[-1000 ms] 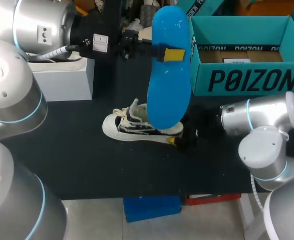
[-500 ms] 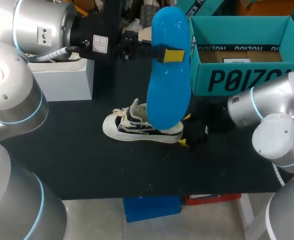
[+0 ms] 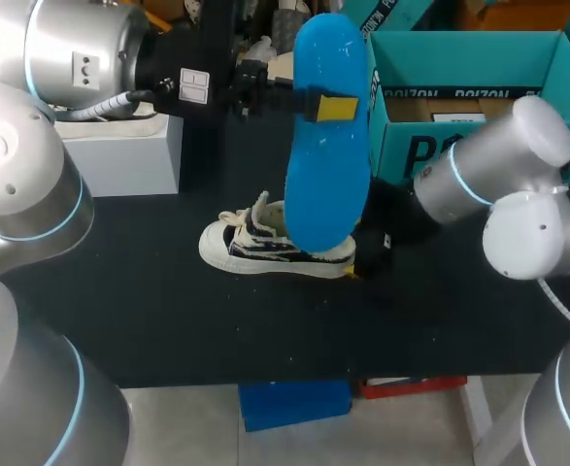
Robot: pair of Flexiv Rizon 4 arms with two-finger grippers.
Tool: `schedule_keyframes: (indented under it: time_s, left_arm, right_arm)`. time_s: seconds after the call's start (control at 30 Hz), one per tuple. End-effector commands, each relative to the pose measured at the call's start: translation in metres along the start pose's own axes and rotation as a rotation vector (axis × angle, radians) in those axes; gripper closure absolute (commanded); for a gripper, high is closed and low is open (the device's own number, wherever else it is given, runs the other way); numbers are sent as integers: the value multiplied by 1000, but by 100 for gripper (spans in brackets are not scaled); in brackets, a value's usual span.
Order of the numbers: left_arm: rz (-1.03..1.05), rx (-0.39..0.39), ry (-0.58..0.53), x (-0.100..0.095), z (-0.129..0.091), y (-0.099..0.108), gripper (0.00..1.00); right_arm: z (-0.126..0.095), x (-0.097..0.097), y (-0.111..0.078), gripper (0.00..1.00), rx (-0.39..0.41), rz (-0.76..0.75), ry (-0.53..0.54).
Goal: Take the shoe out of the shoebox, open the shoe tongue, remove and reinsert the insole, then place the shoe into the shoebox
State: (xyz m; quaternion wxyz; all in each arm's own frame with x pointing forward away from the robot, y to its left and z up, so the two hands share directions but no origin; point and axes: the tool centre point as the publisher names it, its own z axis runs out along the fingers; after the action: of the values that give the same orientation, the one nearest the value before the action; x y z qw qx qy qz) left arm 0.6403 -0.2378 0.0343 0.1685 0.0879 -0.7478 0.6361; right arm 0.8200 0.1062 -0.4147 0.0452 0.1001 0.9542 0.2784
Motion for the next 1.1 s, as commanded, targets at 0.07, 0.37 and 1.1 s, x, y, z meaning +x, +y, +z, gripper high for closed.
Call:
schedule_keyframes:
  time_s: [0.07,0.37,1.1]
  left_arm:
    - [-2,-3,-3,0,1,0,100]
    - [-2,-3,-3,0,1,0,100]
    - [-2,-3,-3,0,1,0,100]
  right_arm:
    - [-5,-8,14,0,432,-18,27]
    - [-5,-10,28,0,593,-30,15]
    - [19,1,43,0,636,-55,2]
